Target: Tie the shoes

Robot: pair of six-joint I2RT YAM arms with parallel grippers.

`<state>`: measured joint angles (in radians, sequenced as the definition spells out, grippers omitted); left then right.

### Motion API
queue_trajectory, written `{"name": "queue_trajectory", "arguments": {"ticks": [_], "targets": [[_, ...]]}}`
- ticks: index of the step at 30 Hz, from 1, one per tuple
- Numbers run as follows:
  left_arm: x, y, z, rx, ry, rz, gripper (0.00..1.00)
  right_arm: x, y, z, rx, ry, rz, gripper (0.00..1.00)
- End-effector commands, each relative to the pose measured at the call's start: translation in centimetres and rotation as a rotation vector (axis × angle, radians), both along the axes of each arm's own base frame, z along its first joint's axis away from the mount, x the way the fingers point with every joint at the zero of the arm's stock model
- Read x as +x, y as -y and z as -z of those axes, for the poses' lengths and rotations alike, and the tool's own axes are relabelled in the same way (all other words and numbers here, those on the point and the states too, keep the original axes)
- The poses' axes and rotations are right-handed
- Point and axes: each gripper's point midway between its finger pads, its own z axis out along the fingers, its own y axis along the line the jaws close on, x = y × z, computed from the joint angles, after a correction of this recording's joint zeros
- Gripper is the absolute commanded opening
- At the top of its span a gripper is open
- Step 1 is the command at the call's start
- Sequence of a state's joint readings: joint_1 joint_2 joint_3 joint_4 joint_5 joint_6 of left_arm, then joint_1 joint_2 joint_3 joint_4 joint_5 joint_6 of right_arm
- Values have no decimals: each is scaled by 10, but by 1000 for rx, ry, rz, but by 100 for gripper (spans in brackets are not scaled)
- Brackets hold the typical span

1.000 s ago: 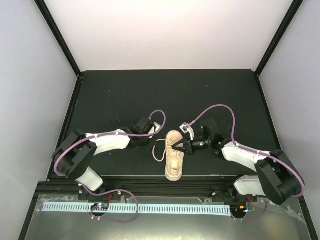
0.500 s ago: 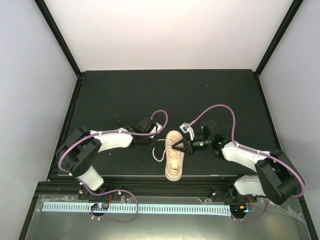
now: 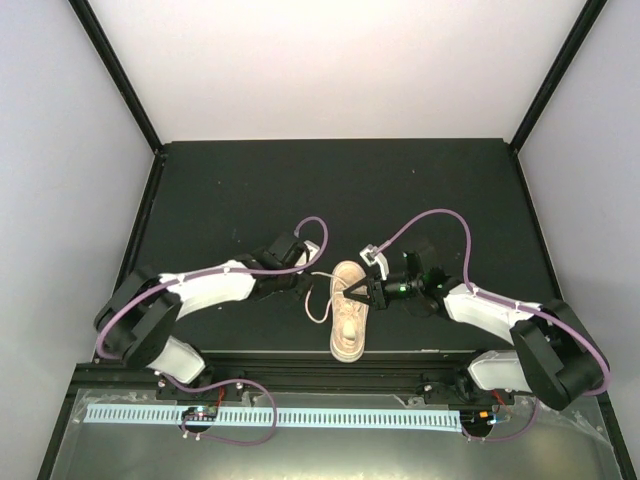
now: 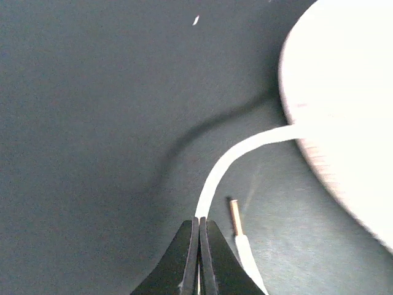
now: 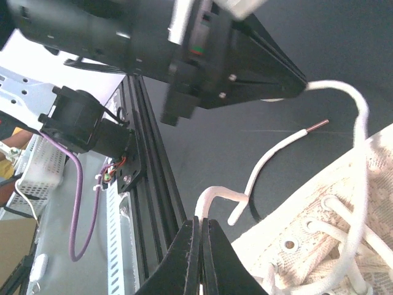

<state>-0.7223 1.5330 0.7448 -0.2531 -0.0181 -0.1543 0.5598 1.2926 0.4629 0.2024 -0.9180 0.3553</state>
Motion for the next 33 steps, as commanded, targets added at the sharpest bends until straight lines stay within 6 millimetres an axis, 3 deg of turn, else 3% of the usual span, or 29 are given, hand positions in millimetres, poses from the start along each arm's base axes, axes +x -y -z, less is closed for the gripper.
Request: {"name": "queue_trajectory", "arguments": {"ticks": [1, 8, 14, 19, 26, 29, 33], "targets": [[-10, 15, -38, -148, 15, 27, 1, 6, -2, -14, 17, 53, 22, 2], [-57, 14, -45, -262, -143, 42, 2, 19, 0, -17, -24, 56, 89, 2], [-114, 22, -73, -311, -266, 93, 2, 27, 2, -18, -44, 49, 136, 2], [-156, 57, -118, -528, -347, 184, 2, 30, 1, -15, -56, 40, 145, 2], [-182, 129, -179, -764, -367, 341, 2, 31, 1, -15, -58, 38, 150, 2], [-184, 158, -184, -757, -358, 391, 2, 32, 1, -16, -58, 39, 151, 2], [-175, 177, -153, -694, -356, 371, 1, 32, 2, -16, -58, 40, 156, 2]]}}
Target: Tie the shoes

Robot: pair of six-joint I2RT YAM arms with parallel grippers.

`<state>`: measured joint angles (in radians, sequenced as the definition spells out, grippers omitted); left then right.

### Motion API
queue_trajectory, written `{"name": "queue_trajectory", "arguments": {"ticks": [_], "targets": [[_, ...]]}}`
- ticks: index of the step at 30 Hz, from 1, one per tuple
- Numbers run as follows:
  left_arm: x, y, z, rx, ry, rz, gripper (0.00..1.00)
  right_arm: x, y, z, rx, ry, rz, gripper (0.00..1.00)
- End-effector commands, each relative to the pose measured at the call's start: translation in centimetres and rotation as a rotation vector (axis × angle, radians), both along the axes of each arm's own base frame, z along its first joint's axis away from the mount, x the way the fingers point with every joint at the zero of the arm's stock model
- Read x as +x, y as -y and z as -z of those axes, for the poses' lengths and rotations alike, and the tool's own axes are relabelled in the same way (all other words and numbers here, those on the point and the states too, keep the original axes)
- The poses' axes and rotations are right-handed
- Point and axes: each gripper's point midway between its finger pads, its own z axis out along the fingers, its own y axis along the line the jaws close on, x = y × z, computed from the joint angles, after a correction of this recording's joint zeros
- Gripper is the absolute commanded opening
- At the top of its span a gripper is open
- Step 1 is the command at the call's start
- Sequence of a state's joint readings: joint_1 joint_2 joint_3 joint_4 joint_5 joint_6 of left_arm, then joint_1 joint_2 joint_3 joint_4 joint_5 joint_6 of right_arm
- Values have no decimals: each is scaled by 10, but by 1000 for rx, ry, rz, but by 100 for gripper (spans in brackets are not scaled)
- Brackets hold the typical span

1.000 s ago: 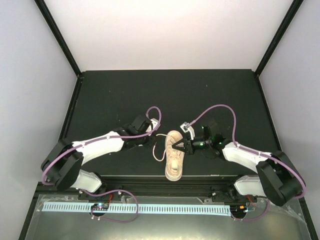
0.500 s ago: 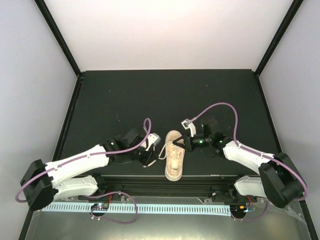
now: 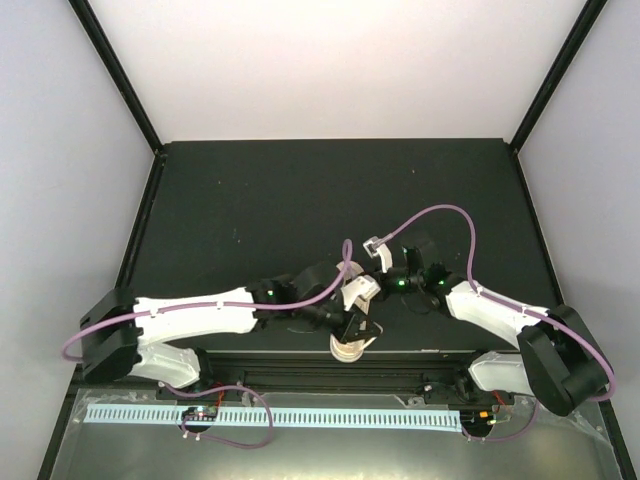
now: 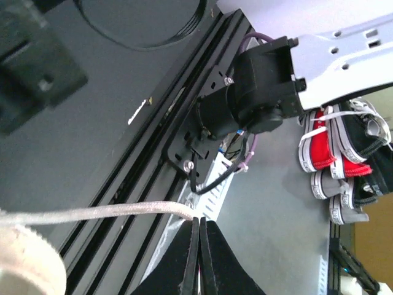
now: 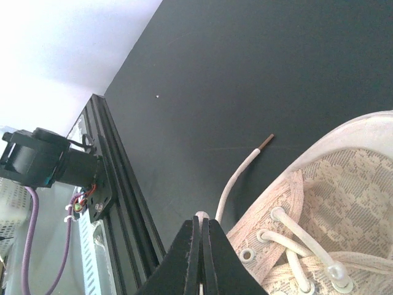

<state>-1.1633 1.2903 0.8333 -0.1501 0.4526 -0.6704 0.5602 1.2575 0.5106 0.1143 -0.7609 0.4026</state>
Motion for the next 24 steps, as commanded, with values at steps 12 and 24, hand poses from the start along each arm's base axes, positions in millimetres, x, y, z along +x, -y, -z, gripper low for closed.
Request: {"name": "queue_trajectory", "arguments": {"ticks": [12, 24], "targets": [[28, -11, 2, 2, 138, -101, 57, 3, -3, -17, 31, 50, -1, 2], [76, -65, -4, -131, 283, -65, 38, -14, -7, -25, 96, 55, -91, 2]]}}
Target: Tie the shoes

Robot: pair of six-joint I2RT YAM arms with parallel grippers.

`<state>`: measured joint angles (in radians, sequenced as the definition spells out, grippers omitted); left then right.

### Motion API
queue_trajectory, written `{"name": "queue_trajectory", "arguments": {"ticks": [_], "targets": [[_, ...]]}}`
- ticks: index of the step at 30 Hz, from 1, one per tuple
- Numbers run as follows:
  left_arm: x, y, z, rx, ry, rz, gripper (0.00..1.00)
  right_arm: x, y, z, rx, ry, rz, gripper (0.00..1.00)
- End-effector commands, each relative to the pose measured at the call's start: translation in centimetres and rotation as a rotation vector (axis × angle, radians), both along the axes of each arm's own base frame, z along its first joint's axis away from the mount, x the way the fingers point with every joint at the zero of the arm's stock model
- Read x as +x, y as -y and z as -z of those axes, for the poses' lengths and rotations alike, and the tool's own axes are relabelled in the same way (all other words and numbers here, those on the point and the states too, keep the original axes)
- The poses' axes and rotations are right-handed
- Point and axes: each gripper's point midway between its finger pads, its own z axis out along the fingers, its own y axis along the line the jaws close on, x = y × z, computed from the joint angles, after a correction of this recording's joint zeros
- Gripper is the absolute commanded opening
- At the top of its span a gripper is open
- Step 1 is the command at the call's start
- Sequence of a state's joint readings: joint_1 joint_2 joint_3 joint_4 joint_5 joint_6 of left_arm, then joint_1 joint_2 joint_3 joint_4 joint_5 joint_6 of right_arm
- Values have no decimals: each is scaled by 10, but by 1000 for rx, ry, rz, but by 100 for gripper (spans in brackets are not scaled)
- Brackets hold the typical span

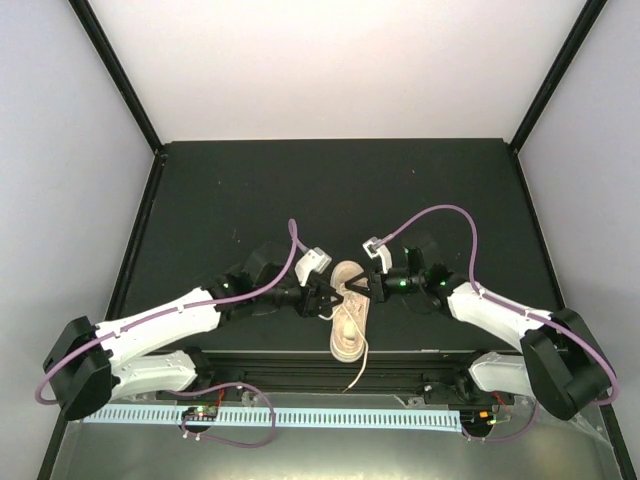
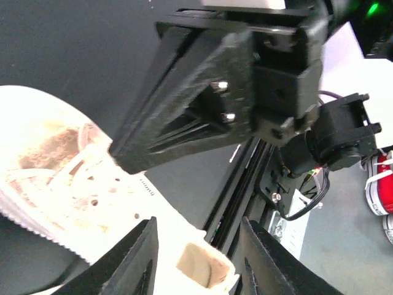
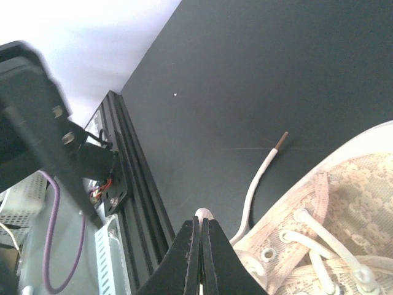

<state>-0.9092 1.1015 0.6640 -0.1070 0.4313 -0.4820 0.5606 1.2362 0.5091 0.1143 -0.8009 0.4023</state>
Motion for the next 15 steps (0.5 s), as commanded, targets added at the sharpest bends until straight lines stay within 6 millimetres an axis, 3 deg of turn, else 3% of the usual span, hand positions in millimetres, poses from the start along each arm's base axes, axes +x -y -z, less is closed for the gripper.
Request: {"name": "queue_trajectory", "arguments": {"ticks": [1, 5, 9, 12, 15], "targets": [[9, -4, -3, -69, 100, 125, 36, -9, -6, -19, 78, 50, -66, 2], [22, -11, 8, -69, 112, 160, 36, -12, -7, -22, 92, 48, -84, 2], [23, -6, 20, -65, 91, 216, 37, -13, -8, -22, 100, 43, -98, 2], [25, -4, 31, -47, 78, 235, 29, -14, -9, -21, 101, 38, -103, 2], [26, -1, 33, -51, 81, 253, 28, -14, -9, -23, 107, 38, -111, 2]]}}
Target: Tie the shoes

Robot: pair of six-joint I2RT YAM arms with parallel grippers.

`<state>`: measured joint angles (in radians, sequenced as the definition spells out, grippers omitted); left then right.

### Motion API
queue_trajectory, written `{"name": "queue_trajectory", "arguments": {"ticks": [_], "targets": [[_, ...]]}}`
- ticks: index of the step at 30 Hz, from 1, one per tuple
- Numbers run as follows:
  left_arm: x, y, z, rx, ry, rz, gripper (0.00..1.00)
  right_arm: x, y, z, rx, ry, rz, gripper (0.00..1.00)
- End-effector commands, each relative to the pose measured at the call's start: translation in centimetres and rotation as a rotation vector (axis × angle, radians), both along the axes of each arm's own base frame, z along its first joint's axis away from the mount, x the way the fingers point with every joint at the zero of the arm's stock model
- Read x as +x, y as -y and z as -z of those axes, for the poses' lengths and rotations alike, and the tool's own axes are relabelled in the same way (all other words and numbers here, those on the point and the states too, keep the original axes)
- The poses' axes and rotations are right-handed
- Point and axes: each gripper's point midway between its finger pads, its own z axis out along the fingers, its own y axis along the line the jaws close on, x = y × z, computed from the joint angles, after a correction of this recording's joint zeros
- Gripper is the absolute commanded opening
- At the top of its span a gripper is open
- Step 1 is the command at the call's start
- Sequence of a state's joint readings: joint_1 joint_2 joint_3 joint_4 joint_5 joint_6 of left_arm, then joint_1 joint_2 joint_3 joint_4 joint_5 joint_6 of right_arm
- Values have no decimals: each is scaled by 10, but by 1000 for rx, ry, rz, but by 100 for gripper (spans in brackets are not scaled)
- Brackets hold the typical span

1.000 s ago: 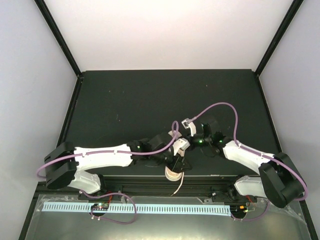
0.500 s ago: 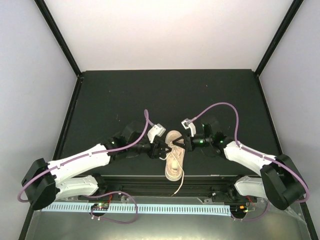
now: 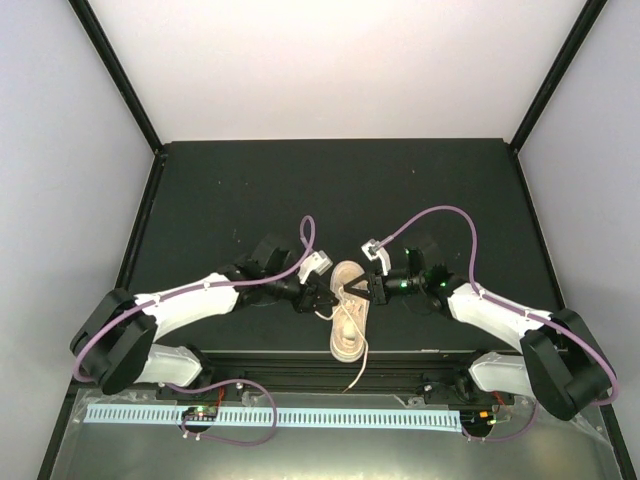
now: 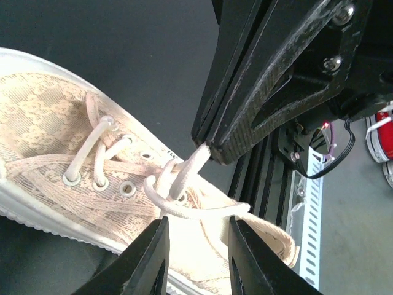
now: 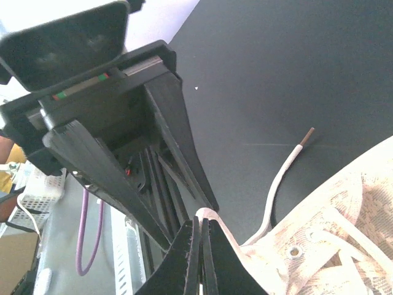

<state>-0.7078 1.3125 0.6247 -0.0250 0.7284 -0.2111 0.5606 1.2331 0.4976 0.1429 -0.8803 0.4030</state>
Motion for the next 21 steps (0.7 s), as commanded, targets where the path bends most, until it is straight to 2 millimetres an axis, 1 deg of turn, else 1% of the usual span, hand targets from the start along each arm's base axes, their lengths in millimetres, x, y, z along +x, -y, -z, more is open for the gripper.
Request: {"name": "queue_trajectory", "arguments": {"ticks": [1, 4, 7, 10, 15, 21], "targets": [[2, 12, -20, -79, 79, 84, 29, -3, -6, -16, 59, 43, -47, 2], [6, 13, -21, -81, 93, 80, 30, -4, -6, -16, 62, 39, -55, 2], [13, 14, -14, -54, 94, 63, 30, -5, -7, -18, 68, 39, -64, 2], [16, 16, -10, -44, 90, 60, 27, -6, -7, -18, 71, 39, -69, 2], [24, 18, -11, -42, 107, 46, 27, -7, -7, -19, 74, 37, -77, 2], [25, 25, -13, -68, 94, 73, 32, -8, -8, -17, 74, 31, -85, 2]]}}
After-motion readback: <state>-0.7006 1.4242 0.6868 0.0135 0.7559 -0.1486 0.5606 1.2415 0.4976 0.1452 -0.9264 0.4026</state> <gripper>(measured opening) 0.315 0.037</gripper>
